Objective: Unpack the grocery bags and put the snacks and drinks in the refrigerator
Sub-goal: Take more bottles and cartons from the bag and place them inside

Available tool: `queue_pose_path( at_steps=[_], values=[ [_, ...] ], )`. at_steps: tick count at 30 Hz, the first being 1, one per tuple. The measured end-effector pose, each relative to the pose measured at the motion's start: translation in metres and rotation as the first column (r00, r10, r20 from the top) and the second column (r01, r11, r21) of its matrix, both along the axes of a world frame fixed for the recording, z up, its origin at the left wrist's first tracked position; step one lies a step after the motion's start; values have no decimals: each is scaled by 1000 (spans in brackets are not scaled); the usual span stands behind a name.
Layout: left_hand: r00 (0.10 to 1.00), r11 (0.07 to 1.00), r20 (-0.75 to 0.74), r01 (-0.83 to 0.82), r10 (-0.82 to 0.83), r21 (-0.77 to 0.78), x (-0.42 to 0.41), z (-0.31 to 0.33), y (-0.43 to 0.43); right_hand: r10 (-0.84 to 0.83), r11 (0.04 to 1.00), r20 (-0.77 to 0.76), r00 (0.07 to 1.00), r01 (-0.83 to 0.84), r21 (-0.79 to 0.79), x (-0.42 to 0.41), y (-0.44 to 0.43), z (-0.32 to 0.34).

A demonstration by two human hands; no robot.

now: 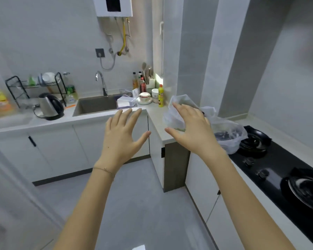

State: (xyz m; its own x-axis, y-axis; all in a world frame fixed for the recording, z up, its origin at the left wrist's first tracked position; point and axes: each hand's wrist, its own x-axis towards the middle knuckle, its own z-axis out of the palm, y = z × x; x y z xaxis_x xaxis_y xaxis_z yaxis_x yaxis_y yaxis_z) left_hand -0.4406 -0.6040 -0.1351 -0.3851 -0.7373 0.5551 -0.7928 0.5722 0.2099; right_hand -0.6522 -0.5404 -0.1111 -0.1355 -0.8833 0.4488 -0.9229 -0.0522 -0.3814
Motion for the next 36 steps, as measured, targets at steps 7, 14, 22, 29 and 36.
queue_pose_path(
  at_steps=[7, 14, 22, 29, 36],
  values=[
    [989, 987, 11, 149, -150, 57, -72, -17, -93, -164, 986, 17, 986, 164, 34, -63, -63, -18],
    [971, 969, 31, 232, -235, 87, -136, -41, -166, -274, 957, 24, 962, 269, 111, -125, -112, -49],
    [960, 960, 94, 252, -264, 124, -225, -78, -256, -289, 946, 26, 957, 281, 163, -213, -197, -82],
    [968, 962, 113, 203, -226, 180, -307, -102, -334, -220, 946, 33, 975, 205, 251, -290, -292, -106],
    [969, 961, 139, 172, -205, 217, -352, -125, -398, -158, 928, 60, 986, 127, 350, -332, -373, -132]
  ],
)
